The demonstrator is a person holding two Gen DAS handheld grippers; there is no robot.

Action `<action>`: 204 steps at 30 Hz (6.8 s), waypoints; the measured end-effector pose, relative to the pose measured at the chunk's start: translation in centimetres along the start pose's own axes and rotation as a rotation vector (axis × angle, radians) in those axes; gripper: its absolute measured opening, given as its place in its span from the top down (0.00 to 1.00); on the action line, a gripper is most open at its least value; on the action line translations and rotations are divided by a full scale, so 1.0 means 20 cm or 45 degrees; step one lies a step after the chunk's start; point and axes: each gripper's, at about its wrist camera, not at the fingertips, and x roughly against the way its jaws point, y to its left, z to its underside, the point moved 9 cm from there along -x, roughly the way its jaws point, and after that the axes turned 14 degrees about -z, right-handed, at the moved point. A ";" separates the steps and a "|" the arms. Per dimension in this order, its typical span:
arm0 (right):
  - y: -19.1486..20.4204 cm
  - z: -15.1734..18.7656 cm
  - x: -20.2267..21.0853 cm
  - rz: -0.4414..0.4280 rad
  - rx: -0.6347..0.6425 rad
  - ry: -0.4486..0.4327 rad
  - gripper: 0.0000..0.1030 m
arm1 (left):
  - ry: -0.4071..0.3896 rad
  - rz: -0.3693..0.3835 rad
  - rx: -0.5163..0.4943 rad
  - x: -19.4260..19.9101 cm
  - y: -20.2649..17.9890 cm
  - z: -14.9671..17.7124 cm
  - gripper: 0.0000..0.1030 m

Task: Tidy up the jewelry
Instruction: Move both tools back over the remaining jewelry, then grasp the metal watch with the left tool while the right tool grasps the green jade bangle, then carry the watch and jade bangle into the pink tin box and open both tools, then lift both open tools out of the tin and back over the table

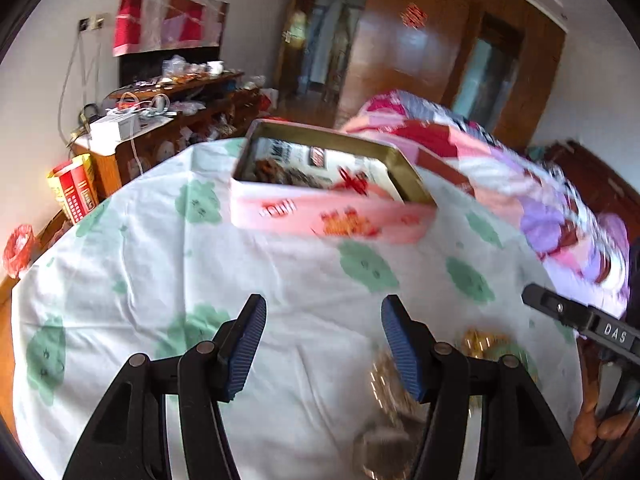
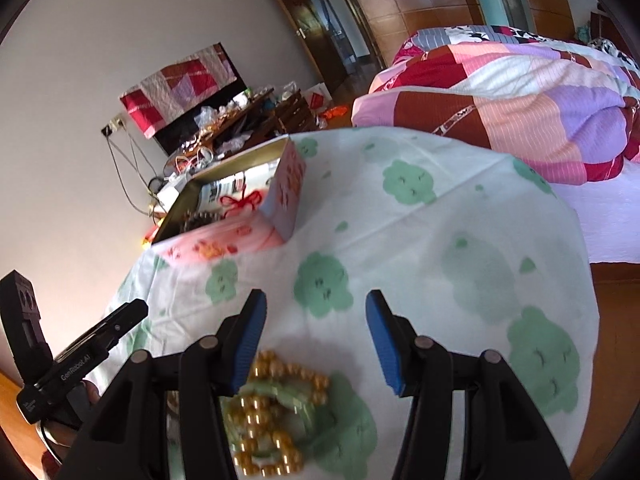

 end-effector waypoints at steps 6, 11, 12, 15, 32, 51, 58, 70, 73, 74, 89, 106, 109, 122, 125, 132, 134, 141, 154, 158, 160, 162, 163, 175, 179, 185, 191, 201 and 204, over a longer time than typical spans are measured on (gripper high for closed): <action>0.02 0.11 0.08 0.000 0.047 0.047 0.47 | -0.004 0.036 -0.095 0.11 -0.05 0.09 0.41; 0.04 0.20 0.10 -0.037 0.044 0.096 0.47 | 0.021 0.044 -0.159 0.14 -0.07 0.19 0.41; 0.06 0.22 0.10 -0.038 0.059 0.104 0.47 | 0.025 0.048 -0.166 0.14 -0.07 0.20 0.41; 0.07 0.24 0.07 -0.020 0.097 0.123 0.47 | 0.032 0.044 -0.179 0.15 -0.08 0.24 0.41; 0.23 0.27 0.08 -0.119 0.209 0.134 0.80 | 0.021 0.138 -0.186 0.23 -0.10 0.23 0.41; 0.33 0.12 0.20 -0.318 0.123 0.002 0.88 | 0.106 0.095 -0.356 0.12 -0.17 0.34 0.44; 0.31 0.16 0.16 -0.315 0.094 0.031 0.88 | 0.075 0.144 -0.285 0.16 -0.17 0.33 0.65; 0.31 0.14 0.20 -0.318 0.088 -0.005 0.88 | -0.088 0.241 -0.053 0.32 -0.09 0.12 0.66; 0.31 0.11 0.19 -0.319 0.082 -0.014 0.88 | -0.107 0.259 -0.045 0.34 -0.11 0.07 0.66; 0.32 0.10 0.19 -0.321 0.077 -0.019 0.88 | -0.112 0.259 -0.041 0.34 -0.11 0.07 0.66; 0.37 -0.20 0.07 -0.339 0.069 -0.111 0.88 | -0.143 0.248 0.132 0.23 -0.01 -0.19 0.66; 0.28 -0.59 -0.43 -0.251 0.044 -0.089 0.88 | -0.021 0.267 0.302 -0.28 -0.05 -0.59 0.66; 0.23 -0.60 -0.57 -0.242 0.000 -0.049 0.88 | 0.047 0.262 0.357 -0.42 -0.04 -0.60 0.66; 0.13 -0.57 -0.73 -0.184 -0.005 -0.011 0.74 | 0.253 0.269 0.440 -0.71 -0.01 -0.63 0.61; 0.15 -0.59 -0.69 -0.175 0.028 -0.056 0.55 | 0.202 0.309 0.423 -0.67 -0.03 -0.65 0.51; 0.17 -0.63 -0.64 -0.166 0.034 -0.129 0.54 | 0.009 0.086 0.328 -0.58 0.05 -0.72 0.49; 0.15 -0.64 -0.64 -0.155 0.019 -0.139 0.54 | -0.033 -0.006 0.293 -0.56 0.08 -0.73 0.48; 0.10 -0.66 -0.61 -0.132 -0.021 -0.174 0.54 | -0.098 -0.068 0.310 -0.49 0.20 -0.73 0.48; 0.22 -0.64 -0.51 -0.090 0.073 -0.150 0.54 | -0.140 -0.140 0.181 -0.34 0.15 -0.55 0.48; 0.27 -0.57 -0.46 -0.042 0.155 -0.124 0.54 | -0.171 -0.221 0.128 -0.30 0.15 -0.50 0.48; 0.27 -0.53 -0.43 -0.033 0.165 -0.124 0.54 | -0.179 -0.248 0.112 -0.28 0.15 -0.47 0.48; 0.27 -0.49 -0.40 -0.032 0.164 -0.121 0.54 | -0.178 -0.279 0.097 -0.27 0.16 -0.44 0.48; 0.27 -0.47 -0.39 -0.028 0.164 -0.120 0.54 | -0.177 -0.286 0.094 -0.27 0.16 -0.43 0.48; 0.26 -0.26 -0.23 0.047 0.179 -0.129 0.54 | -0.165 -0.326 0.086 -0.18 0.16 -0.30 0.48; 0.24 -0.20 -0.19 0.043 0.166 -0.122 0.54 | -0.166 -0.330 0.082 -0.14 0.15 -0.26 0.48; 0.24 -0.15 -0.13 0.087 0.198 -0.147 0.54 | -0.173 -0.333 0.067 -0.09 0.14 -0.21 0.48; 0.23 -0.11 -0.09 0.126 0.233 -0.171 0.54 | -0.184 -0.326 0.078 -0.05 0.13 -0.18 0.48; 0.18 -0.04 0.00 0.156 0.232 -0.160 0.54 | -0.155 -0.250 0.124 0.02 0.17 -0.12 0.48; 0.17 -0.02 0.03 0.154 0.229 -0.152 0.54 | -0.128 -0.241 0.114 0.04 0.17 -0.07 0.48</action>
